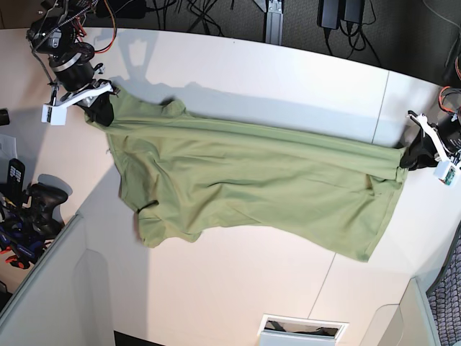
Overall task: Layout the t-shirt on the table in an organized manner, then fold the t-shirt properly
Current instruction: 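Lift the held edge with both grippers and fold it over the shirt, then lower the folded edge with both grippers and release it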
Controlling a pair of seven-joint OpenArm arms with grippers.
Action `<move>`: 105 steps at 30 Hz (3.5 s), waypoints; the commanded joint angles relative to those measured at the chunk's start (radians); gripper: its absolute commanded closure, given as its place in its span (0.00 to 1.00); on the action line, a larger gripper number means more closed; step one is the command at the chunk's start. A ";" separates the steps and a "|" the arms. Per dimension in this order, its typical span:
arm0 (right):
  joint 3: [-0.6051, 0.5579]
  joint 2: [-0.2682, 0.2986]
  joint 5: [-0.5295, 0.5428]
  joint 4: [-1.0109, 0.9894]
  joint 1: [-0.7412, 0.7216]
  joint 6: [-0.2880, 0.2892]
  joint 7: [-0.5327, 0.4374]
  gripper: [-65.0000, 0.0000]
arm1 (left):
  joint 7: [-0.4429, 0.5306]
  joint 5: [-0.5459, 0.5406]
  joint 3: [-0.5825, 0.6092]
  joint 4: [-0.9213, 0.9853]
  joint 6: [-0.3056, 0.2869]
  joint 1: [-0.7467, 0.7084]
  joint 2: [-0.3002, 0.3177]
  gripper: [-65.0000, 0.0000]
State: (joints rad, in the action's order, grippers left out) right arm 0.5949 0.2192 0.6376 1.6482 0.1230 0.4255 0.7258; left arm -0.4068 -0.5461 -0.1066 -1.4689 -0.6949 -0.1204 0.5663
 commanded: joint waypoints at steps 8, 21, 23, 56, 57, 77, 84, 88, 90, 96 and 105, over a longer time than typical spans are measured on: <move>-0.019 0.016 -0.047 -0.048 -0.048 -0.002 -0.063 1.00 | 0.026 -0.002 0.030 0.118 -0.003 0.127 -0.016 1.00; -0.020 0.017 -0.055 -0.094 -0.051 -0.002 -0.095 0.51 | 0.041 -0.002 0.029 0.161 -0.003 0.152 -0.020 0.47; -0.019 0.016 -0.055 -0.083 -0.051 -0.002 -0.095 0.51 | 0.041 -0.006 0.025 0.155 -0.003 0.157 -0.019 0.47; 0.152 0.010 -0.078 0.006 -0.013 -0.012 -0.029 0.48 | -0.076 -0.124 -0.040 -0.054 0.024 0.064 -0.027 0.39; 0.154 0.010 -0.063 -0.002 0.000 -0.012 -0.029 0.48 | -0.087 -0.124 -0.040 -0.054 0.063 0.060 -0.036 0.39; 0.153 -0.057 -0.054 -0.283 -0.068 -0.011 -0.096 0.48 | -0.139 -0.142 -0.040 0.055 0.454 0.073 -0.188 0.39; 0.149 -0.072 -0.031 -0.283 -0.064 -0.010 -0.082 0.48 | -0.127 -0.142 -0.039 0.151 0.454 0.118 -0.220 0.39; 0.148 -0.092 -0.007 -0.283 -0.065 -0.010 -0.074 0.48 | -0.124 -0.127 -0.037 0.158 0.453 0.126 -0.220 0.39; 0.144 -0.098 -0.001 -0.283 -0.065 -0.010 -0.074 0.49 | -0.121 -0.118 -0.037 0.158 0.453 0.126 -0.220 0.39; 0.118 -0.104 -0.002 -0.283 -0.065 -0.010 -0.079 0.79 | -0.085 -0.108 -0.037 0.158 0.452 0.124 -0.220 0.62; 0.118 -0.100 -0.002 -0.282 -0.064 -0.009 -0.091 1.00 | -0.092 -0.068 -0.037 0.158 0.250 0.122 -0.210 1.00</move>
State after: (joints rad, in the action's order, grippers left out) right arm 0.7128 0.1078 0.6418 1.3567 0.0608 0.4191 0.6254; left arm -0.5026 -0.6094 -0.1425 -1.2999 -0.4278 -0.0086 0.3435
